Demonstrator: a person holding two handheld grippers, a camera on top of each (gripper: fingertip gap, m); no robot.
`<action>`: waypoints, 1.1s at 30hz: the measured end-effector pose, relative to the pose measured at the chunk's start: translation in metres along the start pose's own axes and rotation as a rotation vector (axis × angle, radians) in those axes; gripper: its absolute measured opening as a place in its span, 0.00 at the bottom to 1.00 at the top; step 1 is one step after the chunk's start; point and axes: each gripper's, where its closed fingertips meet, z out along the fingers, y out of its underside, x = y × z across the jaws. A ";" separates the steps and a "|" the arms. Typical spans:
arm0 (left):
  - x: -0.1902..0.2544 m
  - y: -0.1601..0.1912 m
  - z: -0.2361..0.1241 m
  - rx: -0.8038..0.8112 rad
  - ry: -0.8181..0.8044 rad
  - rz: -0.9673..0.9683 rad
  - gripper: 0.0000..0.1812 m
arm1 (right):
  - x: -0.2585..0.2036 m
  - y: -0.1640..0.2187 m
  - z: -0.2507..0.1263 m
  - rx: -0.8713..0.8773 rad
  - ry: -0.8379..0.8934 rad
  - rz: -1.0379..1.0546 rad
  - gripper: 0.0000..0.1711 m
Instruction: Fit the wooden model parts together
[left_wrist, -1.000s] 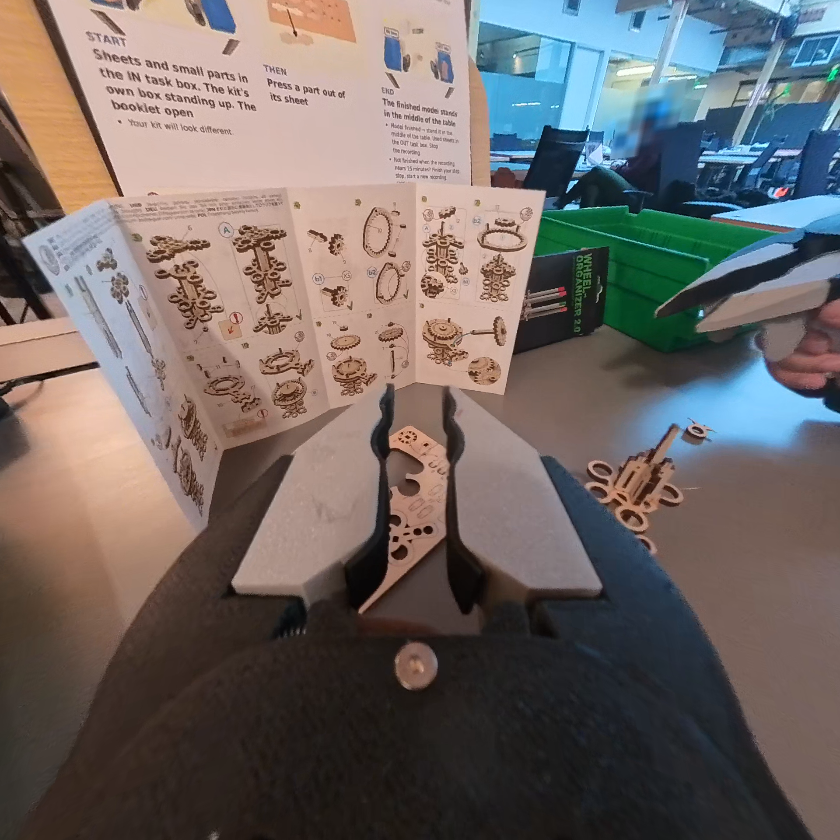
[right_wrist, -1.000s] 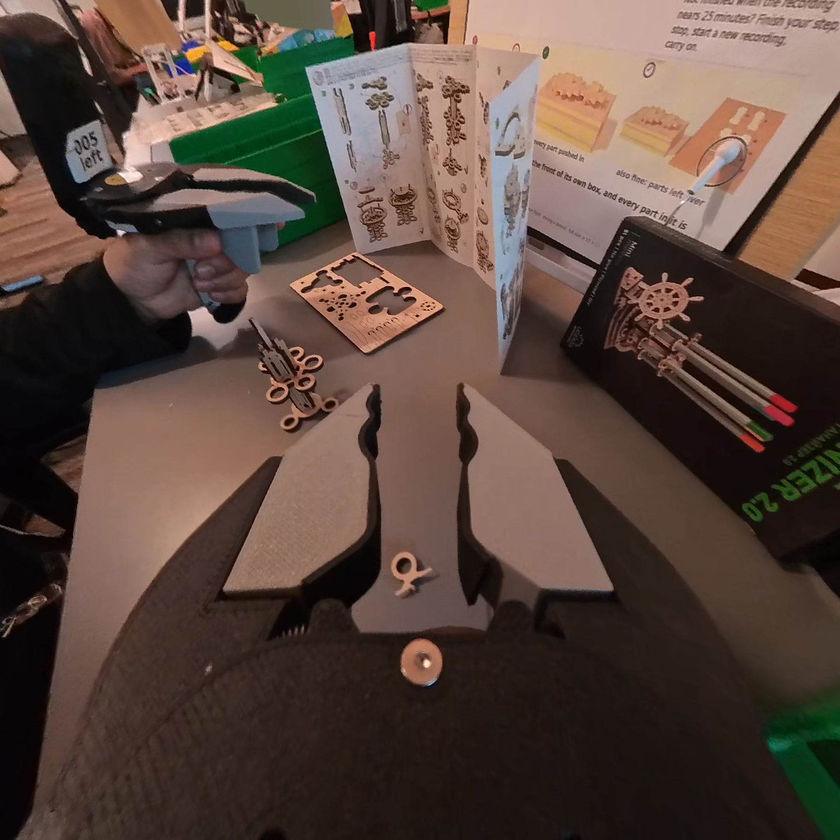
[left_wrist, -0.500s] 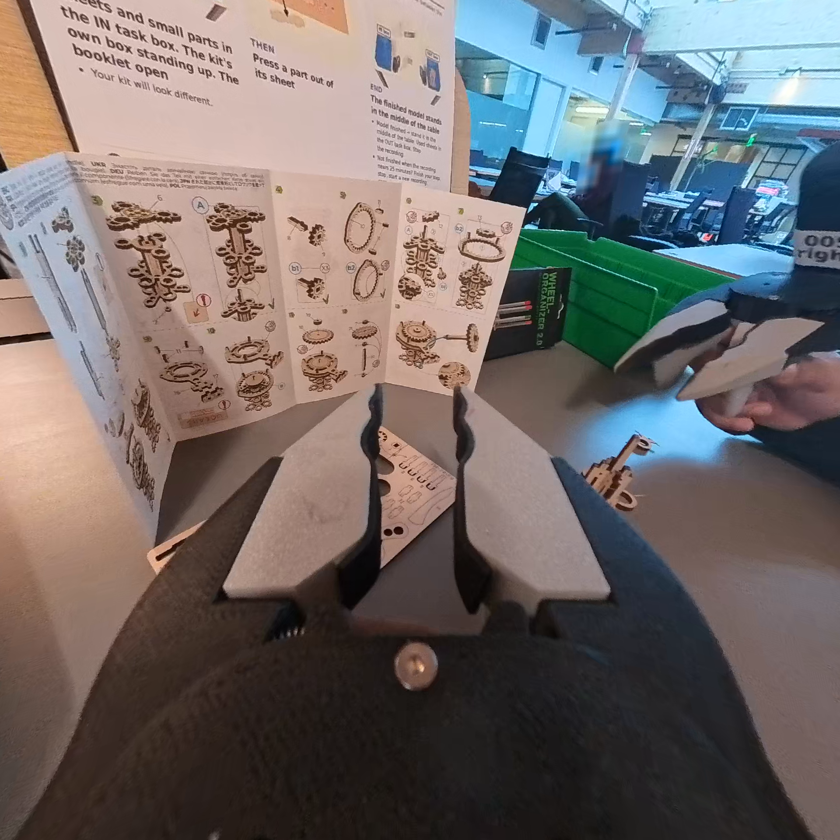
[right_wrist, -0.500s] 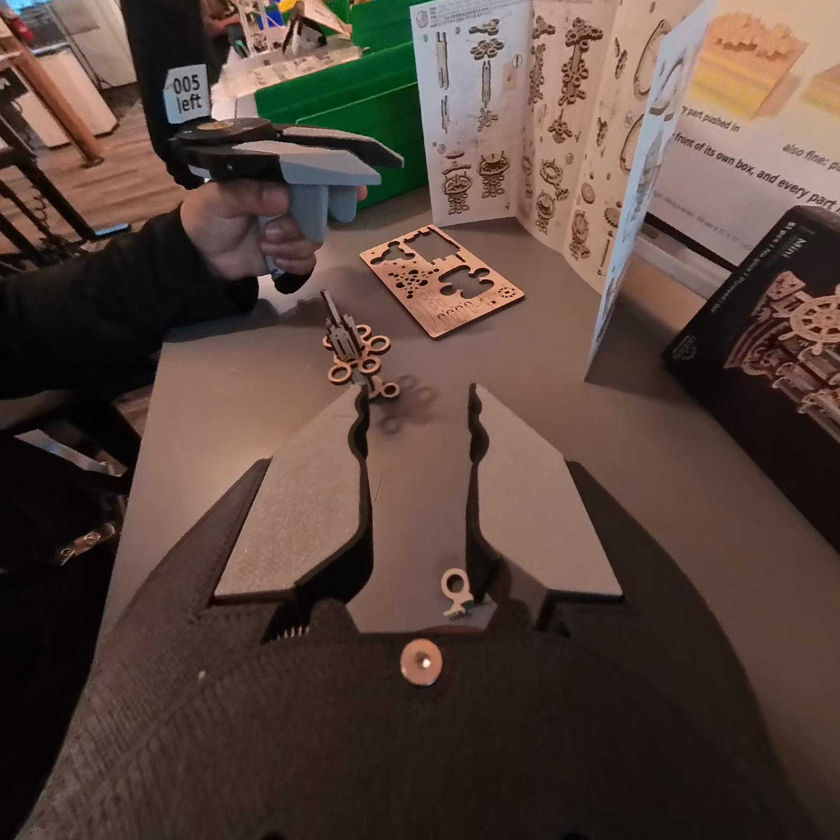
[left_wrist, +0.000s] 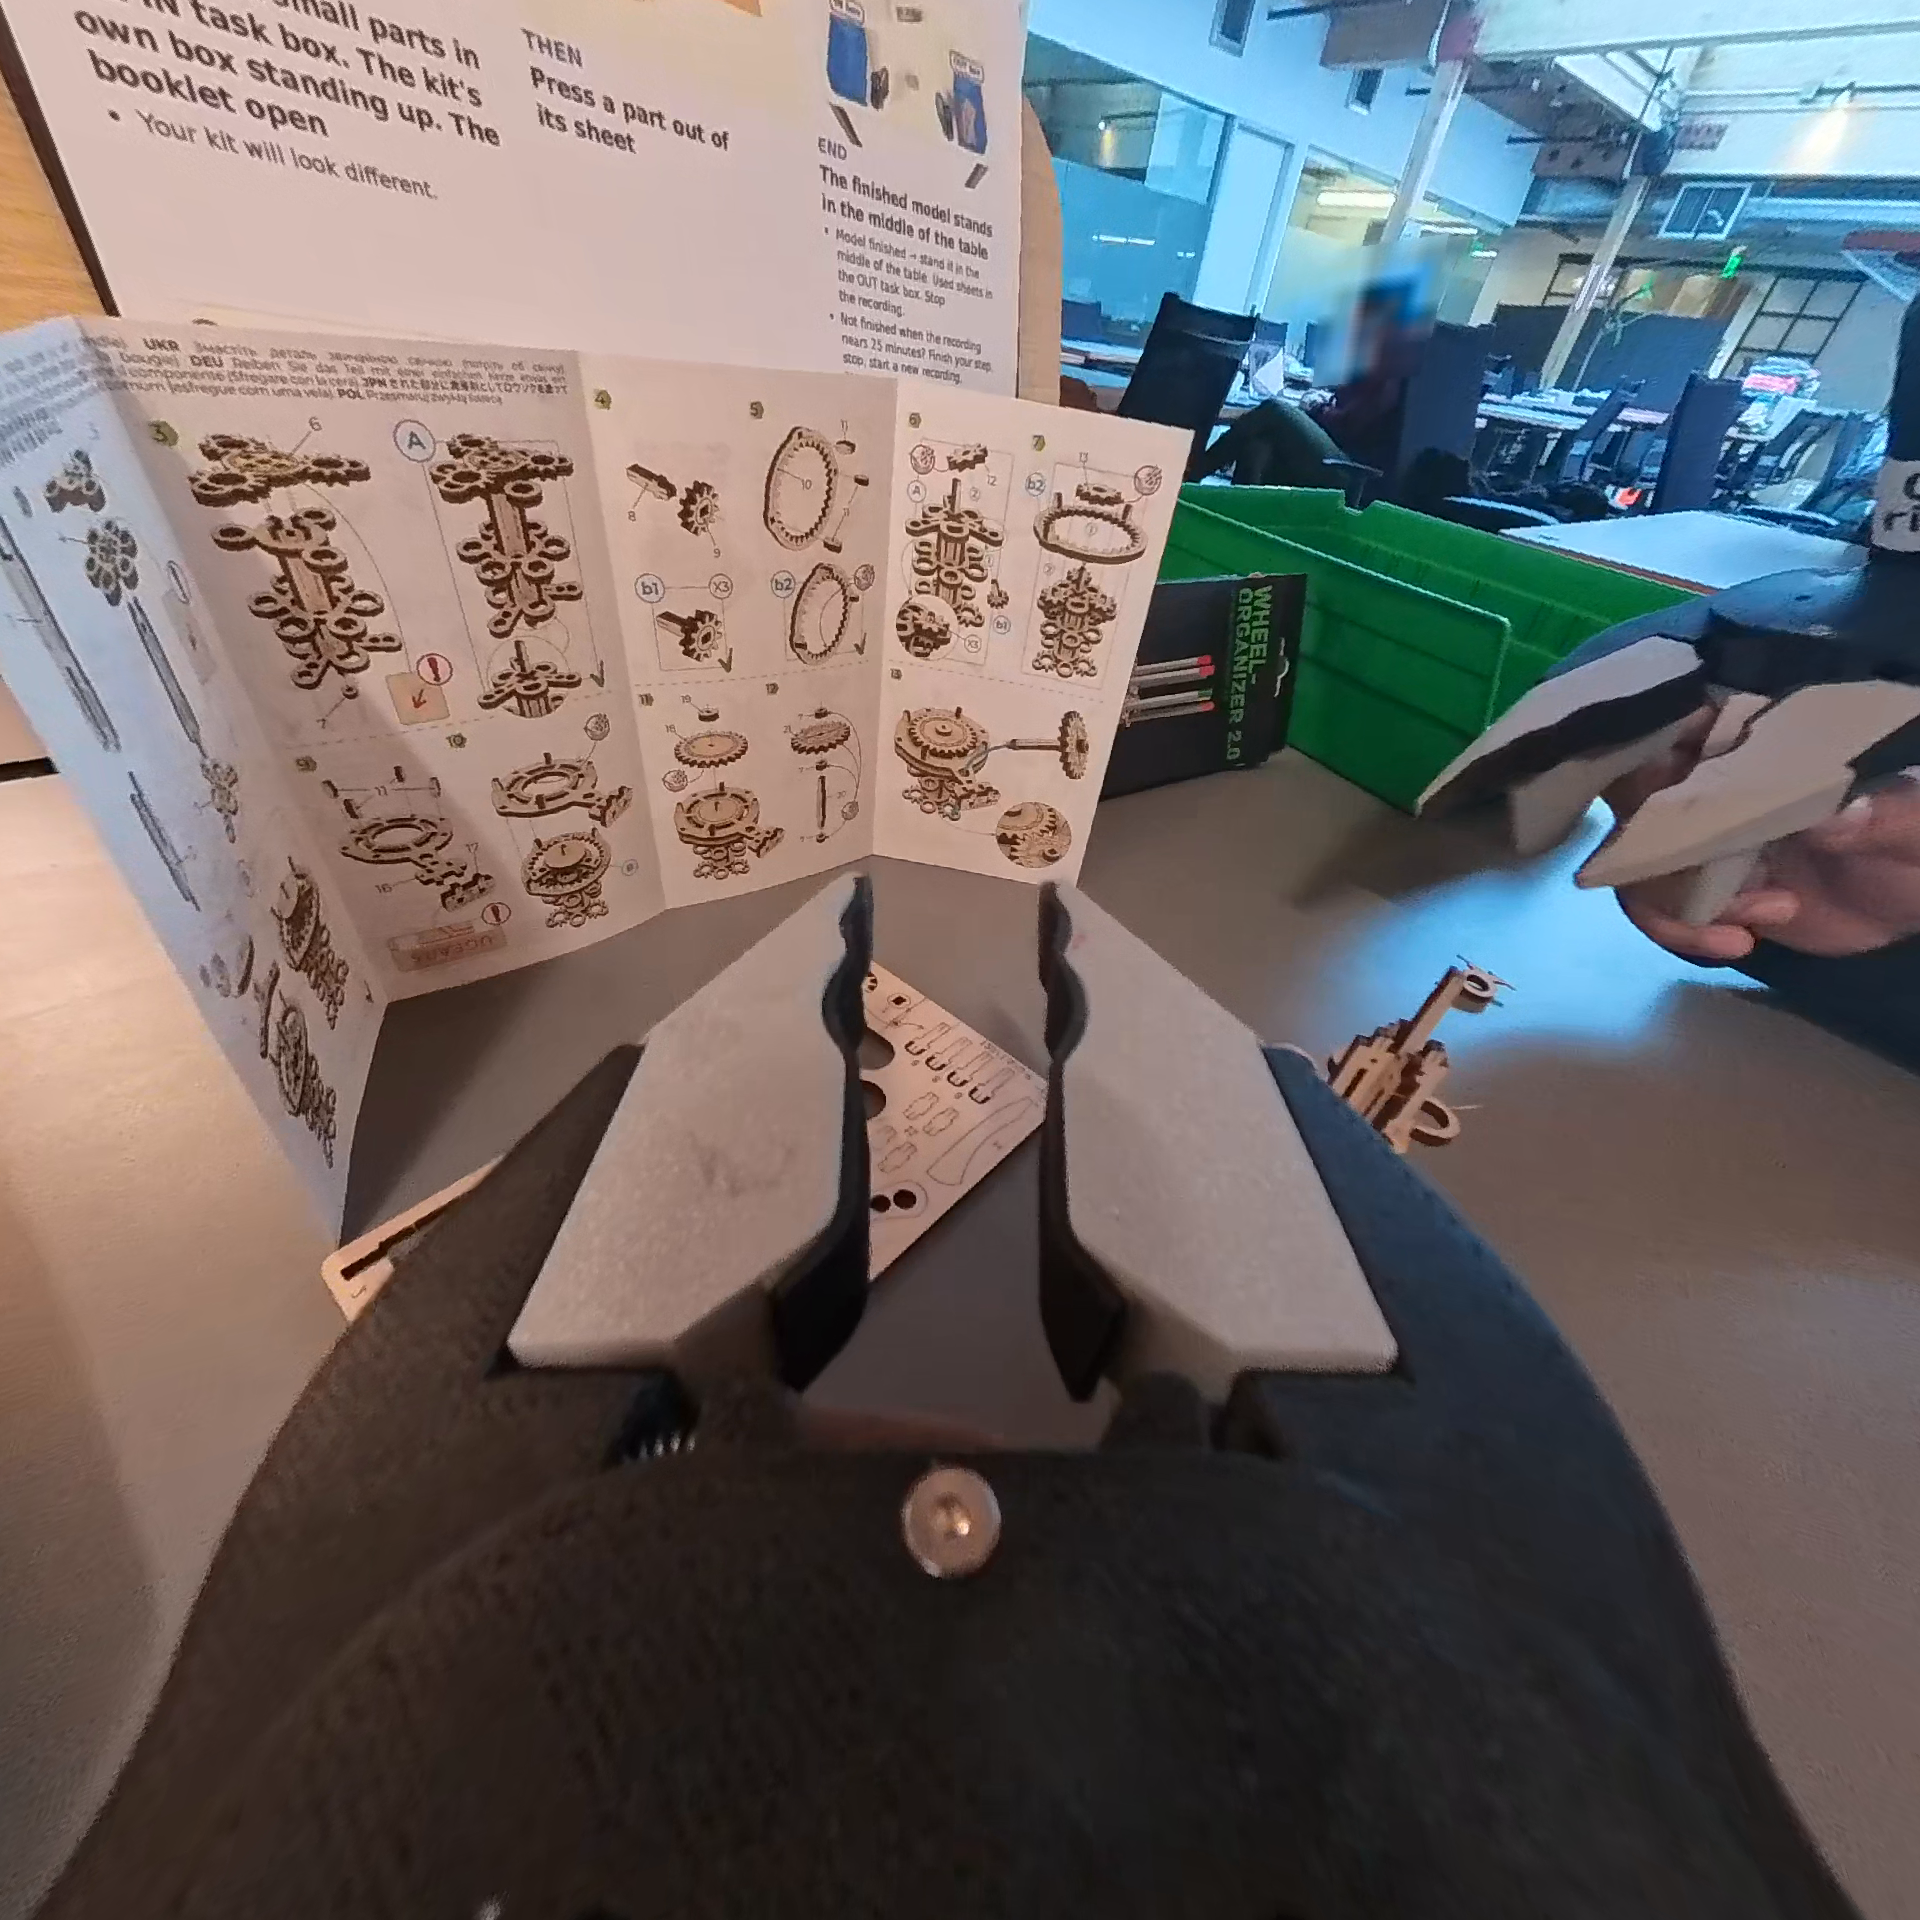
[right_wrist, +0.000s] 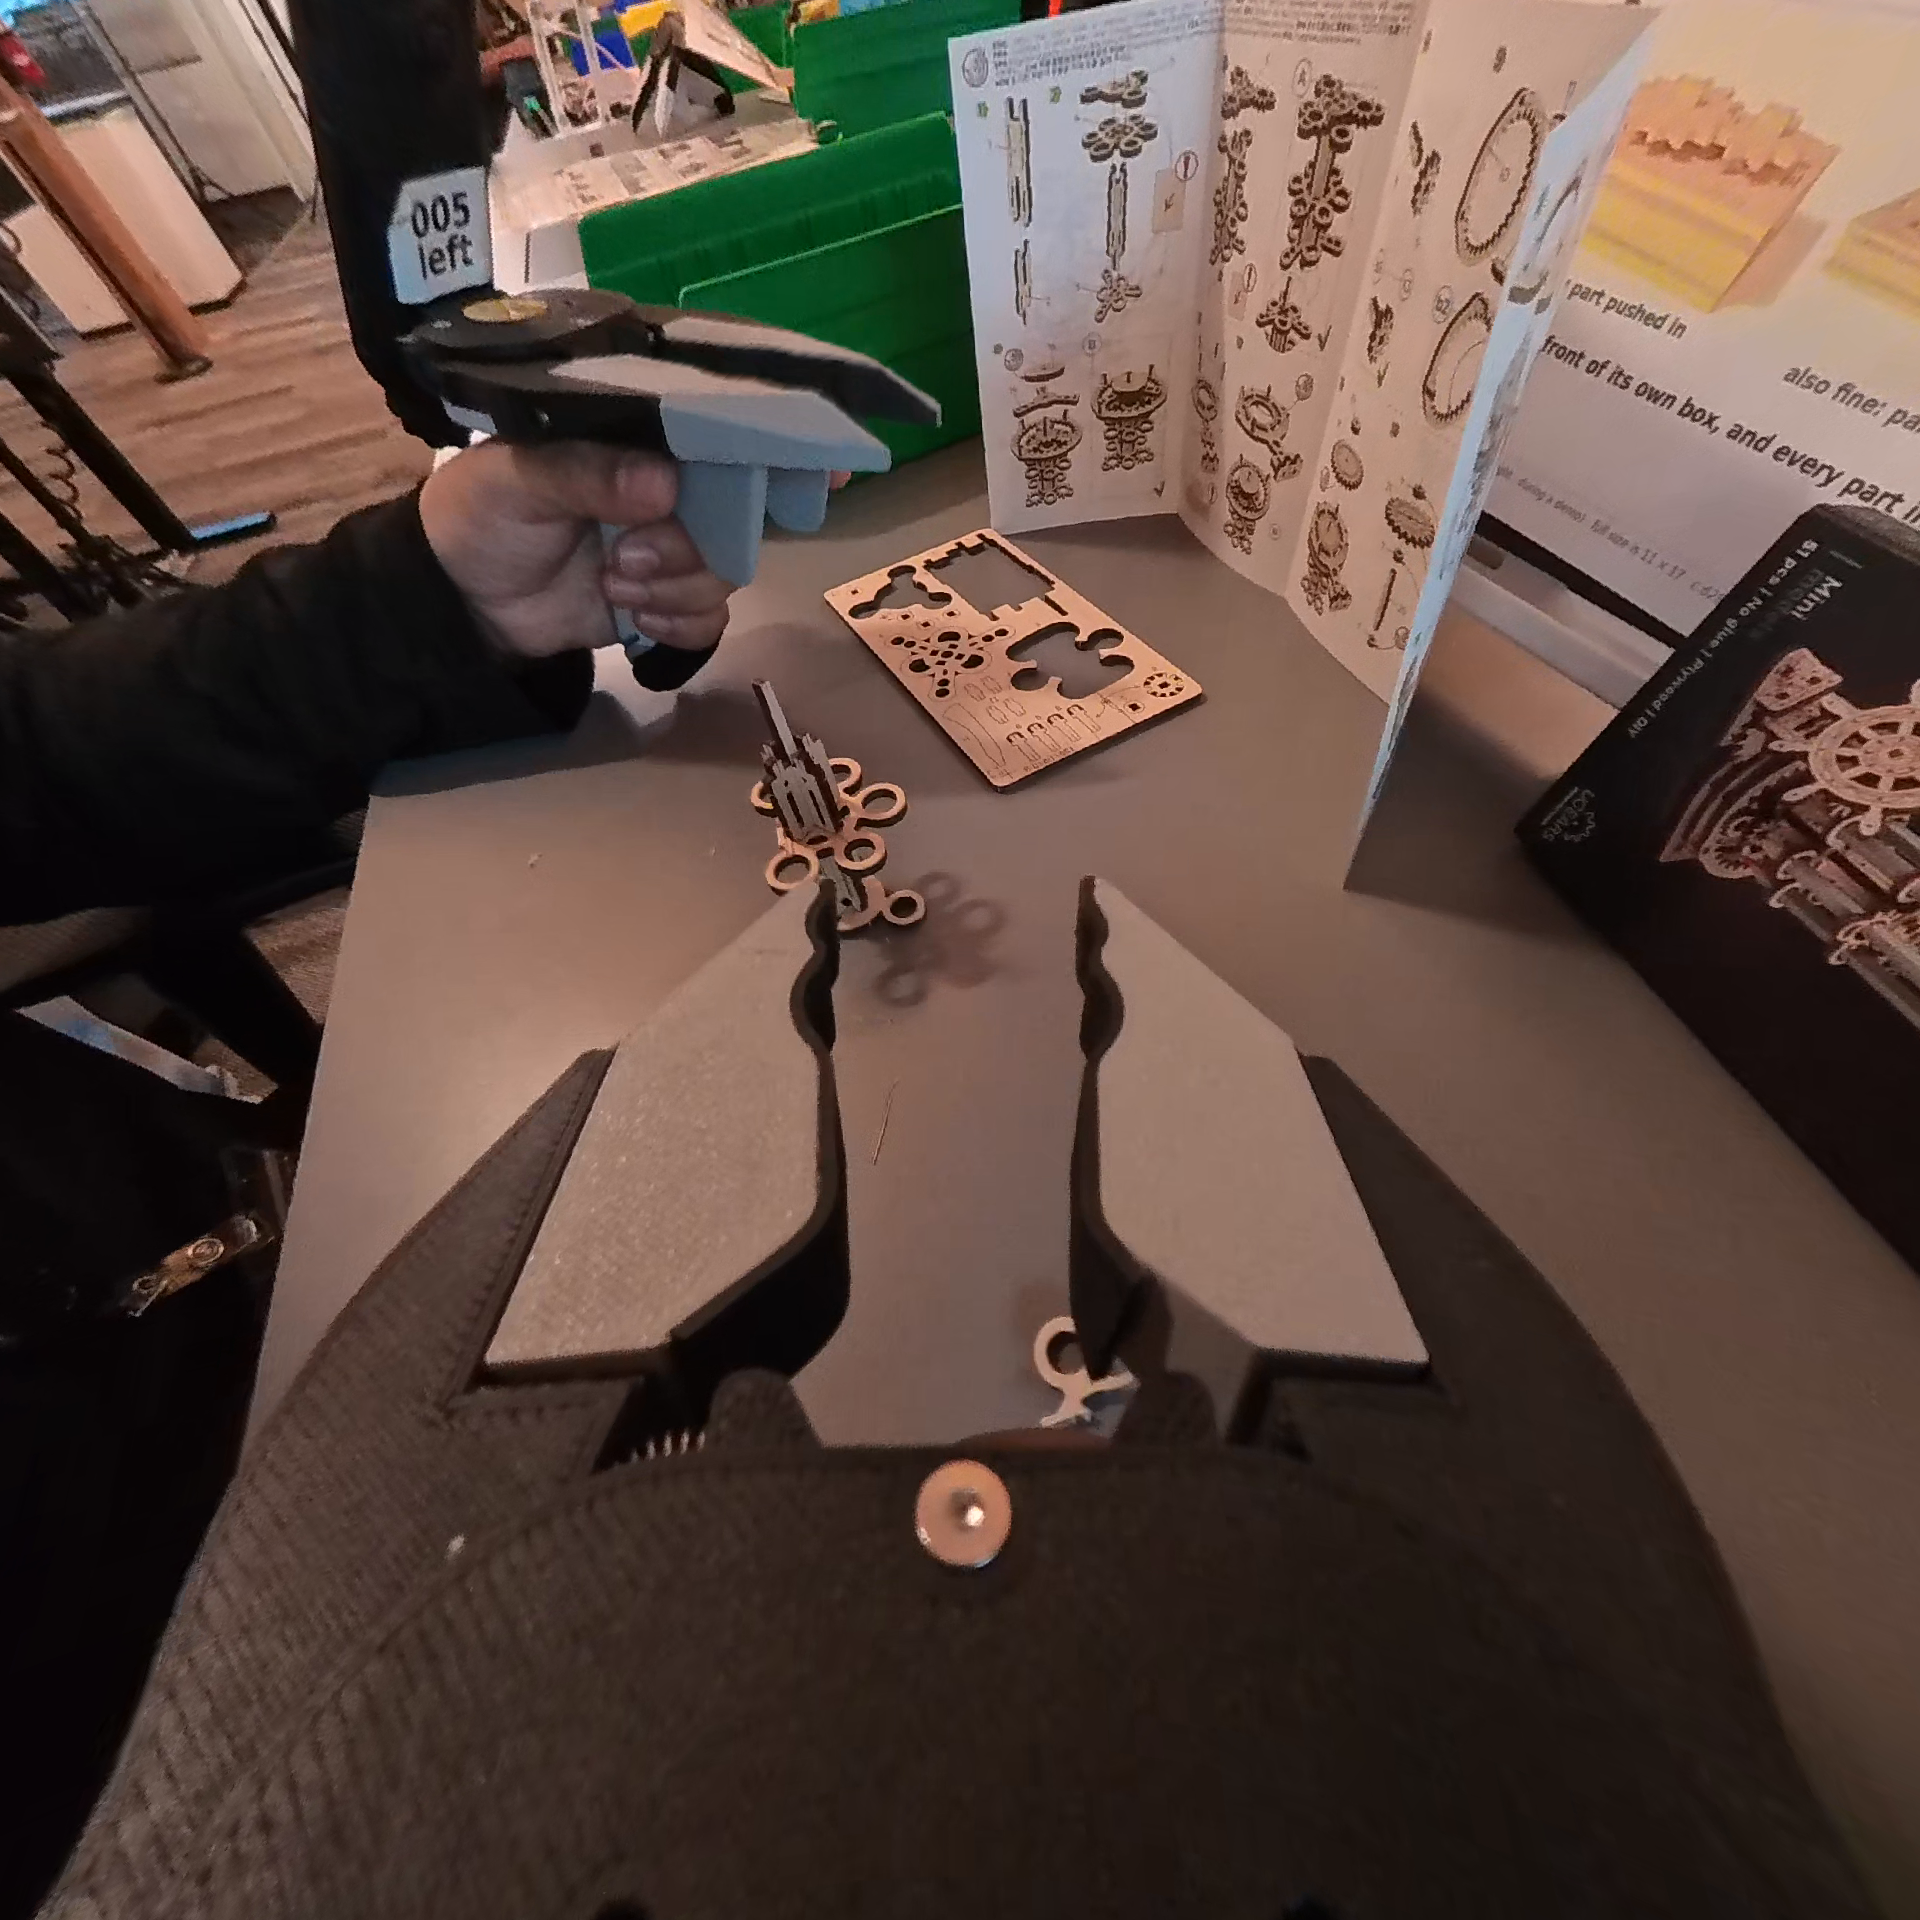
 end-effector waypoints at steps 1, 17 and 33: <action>0.000 0.000 -0.001 0.003 -0.002 0.000 0.16 | 0.000 -0.001 -0.001 0.004 0.000 0.004 0.24; 0.001 0.001 -0.001 -0.004 -0.008 0.020 0.16 | 0.001 0.002 0.002 0.004 -0.017 0.029 0.25; 0.001 0.003 0.000 -0.015 -0.015 0.031 0.16 | 0.021 -0.004 -0.003 0.042 0.099 0.037 0.25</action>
